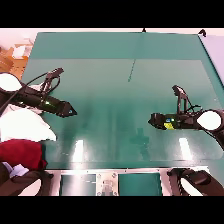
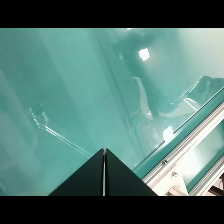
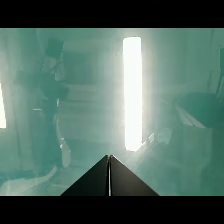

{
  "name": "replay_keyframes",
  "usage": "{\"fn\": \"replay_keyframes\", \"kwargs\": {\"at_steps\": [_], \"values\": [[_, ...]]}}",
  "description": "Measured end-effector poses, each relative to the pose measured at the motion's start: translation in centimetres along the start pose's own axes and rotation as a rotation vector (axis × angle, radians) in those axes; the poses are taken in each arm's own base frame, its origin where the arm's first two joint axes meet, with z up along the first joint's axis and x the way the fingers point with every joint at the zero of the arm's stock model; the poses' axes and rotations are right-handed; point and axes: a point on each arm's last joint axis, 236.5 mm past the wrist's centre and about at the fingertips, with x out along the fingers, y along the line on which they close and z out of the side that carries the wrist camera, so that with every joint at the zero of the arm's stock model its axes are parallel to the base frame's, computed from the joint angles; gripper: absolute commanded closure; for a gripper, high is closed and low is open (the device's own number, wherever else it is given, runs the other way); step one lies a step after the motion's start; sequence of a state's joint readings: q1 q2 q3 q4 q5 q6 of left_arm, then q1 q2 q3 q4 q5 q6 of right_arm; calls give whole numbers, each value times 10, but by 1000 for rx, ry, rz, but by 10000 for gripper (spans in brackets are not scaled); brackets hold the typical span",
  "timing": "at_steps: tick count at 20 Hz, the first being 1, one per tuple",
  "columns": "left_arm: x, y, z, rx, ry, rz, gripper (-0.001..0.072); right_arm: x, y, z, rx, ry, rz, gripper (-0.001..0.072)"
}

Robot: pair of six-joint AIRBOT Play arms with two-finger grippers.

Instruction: Fold the shirts.

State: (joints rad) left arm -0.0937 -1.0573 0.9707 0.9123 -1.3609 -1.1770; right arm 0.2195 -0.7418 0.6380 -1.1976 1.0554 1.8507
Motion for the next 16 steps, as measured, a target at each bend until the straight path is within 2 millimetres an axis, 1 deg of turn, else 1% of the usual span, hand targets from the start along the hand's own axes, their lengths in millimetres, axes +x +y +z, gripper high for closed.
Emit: {"fn": "replay_keyframes", "kwargs": {"at_steps": [16], "values": [[0, 0, 1, -1, -5, -2, 684, 1, 0, 1, 2, -5, 1, 702]]}}
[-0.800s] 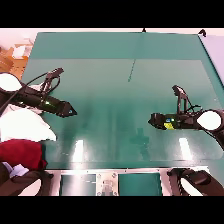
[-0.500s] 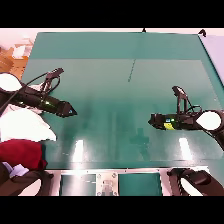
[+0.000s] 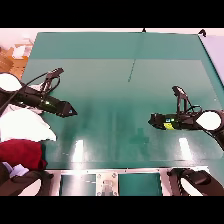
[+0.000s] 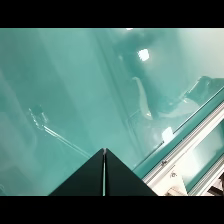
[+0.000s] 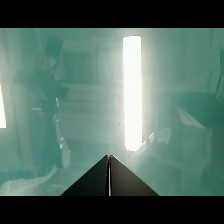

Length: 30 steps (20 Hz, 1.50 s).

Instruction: Fold the shirts.

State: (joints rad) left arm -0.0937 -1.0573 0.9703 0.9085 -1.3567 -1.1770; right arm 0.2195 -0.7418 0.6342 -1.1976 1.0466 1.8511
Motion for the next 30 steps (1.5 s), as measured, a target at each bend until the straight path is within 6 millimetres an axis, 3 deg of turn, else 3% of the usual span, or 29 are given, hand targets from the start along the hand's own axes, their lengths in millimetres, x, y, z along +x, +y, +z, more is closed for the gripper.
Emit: {"fn": "replay_keyframes", "kwargs": {"at_steps": [5, 6, 7, 9, 10, 13, 16, 20, 23, 25, 26, 30], "values": [[-2, 11, 27, 0, -114, 47, 682, 0, 2, 8, 1, -34, 11, 700], [-4, 17, 37, 4, -155, 75, 381, 0, 3, 11, 1, -46, 14, 697], [-7, 28, 46, 11, -195, 120, 2, 0, 4, 15, 1, -64, 20, 641], [-21, 68, 67, 22, -287, 279, -13, -1, 7, 25, 2, -104, 32, 377], [-32, 94, 76, 28, -332, 380, -13, -2, 8, 29, 2, -123, 37, 343], [-67, 174, 86, 36, -381, 644, -13, -3, 12, 41, 1, -173, 51, 343], [-88, 254, 66, -12, -324, 817, -13, -6, 13, 52, -4, -222, 57, 343], [-97, 323, 35, -85, -257, 915, -13, -9, 15, 63, -9, -269, 65, 344], [-89, 352, 17, -120, -212, 928, 19, -10, 16, 66, -11, -285, 67, 345], [-80, 364, 7, -136, -177, 924, 643, -10, 16, 68, -11, -291, 68, 347], [-78, 367, 4, -143, -164, 921, 684, -10, 16, 68, -11, -293, 68, 358], [-91, 369, 9, -163, -133, 920, 685, -10, 16, 68, -12, -295, 68, 395]]}}
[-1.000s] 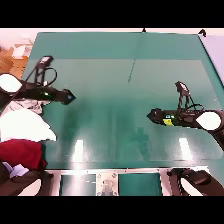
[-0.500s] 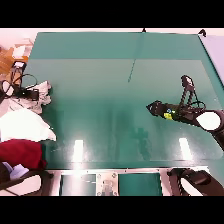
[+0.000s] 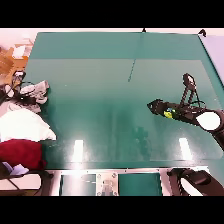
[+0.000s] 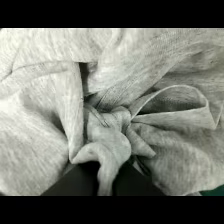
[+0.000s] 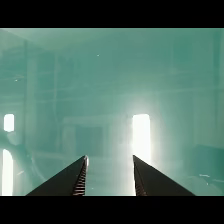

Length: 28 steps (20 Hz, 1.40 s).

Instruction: Fold the shirts.

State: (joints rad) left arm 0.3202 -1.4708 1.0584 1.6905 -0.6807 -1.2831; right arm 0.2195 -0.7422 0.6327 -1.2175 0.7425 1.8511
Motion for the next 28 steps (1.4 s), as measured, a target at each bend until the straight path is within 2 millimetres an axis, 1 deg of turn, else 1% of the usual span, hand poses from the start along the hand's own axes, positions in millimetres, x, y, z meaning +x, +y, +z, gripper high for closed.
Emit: {"fn": "replay_keyframes", "kwargs": {"at_steps": [1, 3, 4, 6, 7, 8, 9, 10, 11, 13, 14, 15, 16, 17, 18, 19, 20, 21, 22, 24, 26, 27, 28], "values": [[-7, 5, 10, -7, -8, 3, 685, 0, 0, 0, 0, -1, 0, 395], [-30, 9, 39, -37, -35, -14, 685, 0, 0, 1, 0, -2, 1, 395], [-45, 5, 57, -54, -56, -39, 685, 0, 0, 1, 1, -3, 0, 395], [-81, -18, 92, -68, -93, -121, 686, -1, -6, 3, 15, -6, -11, 396], [-100, -38, 106, -62, -108, -181, 685, -2, -11, 4, 28, -2, -24, 412], [-119, -62, 117, -49, -121, -245, 685, -3, -18, 4, 45, 6, -40, 455], [-140, -92, 128, -25, -141, -315, 685, -5, -26, 4, 60, 16, -58, 459], [-158, -120, 134, 0, -152, -375, 685, -8, -35, 5, 71, 24, -78, 459], [-176, -153, 135, 33, -152, -440, 685, -11, -42, 5, 80, 32, -95, 459], [-207, -220, 129, 98, -135, -563, 685, -18, -58, 7, 96, 47, -129, 459], [-221, -253, 122, 135, -120, -619, 685, -21, -65, 7, 105, 56, -144, 460], [-233, -287, 111, 179, -103, -673, 684, -23, -71, 6, 115, 65, -155, 464], [-243, -317, 99, 221, -87, -718, 684, -26, -76, 6, 122, 71, -165, 463], [-253, -347, 86, 265, -75, -758, 644, -27, -79, 5, 123, 78, -172, 450], [-258, -371, 74, 300, -61, -790, 266, -28, -81, 4, 123, 83, -175, 399], [-260, -391, 63, 327, -51, -809, -11, -29, -82, 3, 124, 88, -178, 342], [-262, -406, 56, 340, -43, -824, 0, -30, -84, 3, 124, 91, -181, 309], [-262, -418, 48, 350, -28, -835, 2, -30, -85, 3, 121, 93, -183, 308], [-263, -424, 43, 351, -17, -843, 3, -31, -85, 1, 123, 100, -184, 308], [-261, -422, 42, 338, 0, -840, 4, -31, -86, -2, 124, 115, -184, 309], [-254, -407, 39, 318, 54, -819, 3, -26, -84, -12, 131, 148, -163, 309], [-246, -395, 33, 309, 100, -796, 3, -22, -82, -18, 138, 168, -145, 310], [-237, -383, 22, 302, 164, -770, 3, -16, -80, -25, 146, 193, -124, 309]]}}
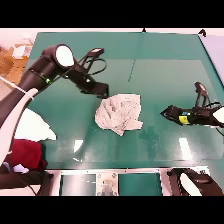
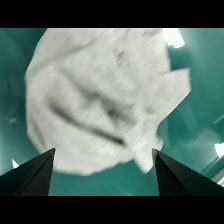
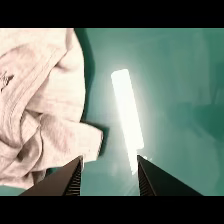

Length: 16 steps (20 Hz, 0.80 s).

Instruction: Fold the shirts.

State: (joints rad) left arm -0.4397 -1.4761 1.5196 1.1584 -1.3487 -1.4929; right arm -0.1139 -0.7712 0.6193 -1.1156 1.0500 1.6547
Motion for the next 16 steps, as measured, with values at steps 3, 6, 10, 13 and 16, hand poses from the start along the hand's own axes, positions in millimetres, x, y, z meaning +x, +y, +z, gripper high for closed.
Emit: {"fn": "replay_keyframes", "kwargs": {"at_steps": [3, 6, 10, 13, 16], "values": [[12, 29, -51, -90, 187, 21, 3, 26, 0, -8, 13, 65, 36, 314], [36, 31, -102, -170, 346, -25, 4, 59, -1, -11, 29, 143, 75, 315], [70, 3, -139, -235, 419, -148, 4, 98, 6, 3, 42, 204, 149, 318], [89, -26, -141, -245, 390, -221, 4, 121, 11, 21, 47, 222, 183, 364], [99, -51, -127, -243, 307, -276, 4, 136, 18, 28, 44, 255, 215, 364]]}}
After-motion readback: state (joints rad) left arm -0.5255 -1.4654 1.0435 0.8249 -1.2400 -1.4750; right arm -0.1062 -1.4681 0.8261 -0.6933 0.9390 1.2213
